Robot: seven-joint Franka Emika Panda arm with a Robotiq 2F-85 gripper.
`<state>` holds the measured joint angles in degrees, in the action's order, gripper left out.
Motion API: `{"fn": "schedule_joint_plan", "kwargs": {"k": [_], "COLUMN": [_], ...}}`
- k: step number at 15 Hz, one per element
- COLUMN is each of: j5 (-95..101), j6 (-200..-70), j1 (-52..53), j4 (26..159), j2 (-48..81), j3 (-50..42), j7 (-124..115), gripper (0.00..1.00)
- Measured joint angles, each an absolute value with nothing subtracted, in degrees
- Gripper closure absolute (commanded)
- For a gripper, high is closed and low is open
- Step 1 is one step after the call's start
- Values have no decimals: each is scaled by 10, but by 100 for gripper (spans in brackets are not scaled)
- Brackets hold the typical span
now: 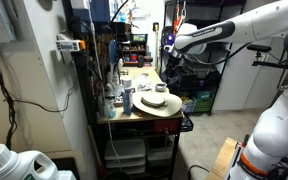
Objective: Turn over the hat on the table
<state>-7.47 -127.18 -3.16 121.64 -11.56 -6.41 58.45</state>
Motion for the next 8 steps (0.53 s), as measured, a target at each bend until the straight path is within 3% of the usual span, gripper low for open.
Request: {"fn": "schedule_joint_plan", "kwargs": {"k": [8], "j5": [-60], "j6": [-1209], "j1": [-31], "j4": [1208], "j2": [-135], "j3": [-64], "j7": [534], "gripper": [0]}}
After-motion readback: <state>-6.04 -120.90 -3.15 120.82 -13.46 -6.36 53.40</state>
